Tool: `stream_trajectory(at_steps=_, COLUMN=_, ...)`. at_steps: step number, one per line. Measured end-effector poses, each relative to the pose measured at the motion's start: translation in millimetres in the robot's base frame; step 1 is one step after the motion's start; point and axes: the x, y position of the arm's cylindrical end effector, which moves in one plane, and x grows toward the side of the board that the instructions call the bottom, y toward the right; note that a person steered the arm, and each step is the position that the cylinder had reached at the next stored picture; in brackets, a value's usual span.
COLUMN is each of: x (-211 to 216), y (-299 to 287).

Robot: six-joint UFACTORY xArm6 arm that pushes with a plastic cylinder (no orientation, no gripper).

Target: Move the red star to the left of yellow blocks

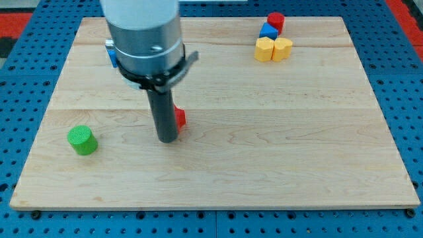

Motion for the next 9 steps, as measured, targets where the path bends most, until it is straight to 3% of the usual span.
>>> stream_trajectory(at_steps=1, x=-34.1, y=-23.1)
stream_trajectory(at_steps=2, x=-71.7, y=-6.2)
stream_trajectory(at_steps=6, x=-49.8, y=99.7)
stream_trajectory(at_steps=8, x=-101.8, y=140.1)
stream_trajectory(at_steps=9, x=-120.0, y=126.6)
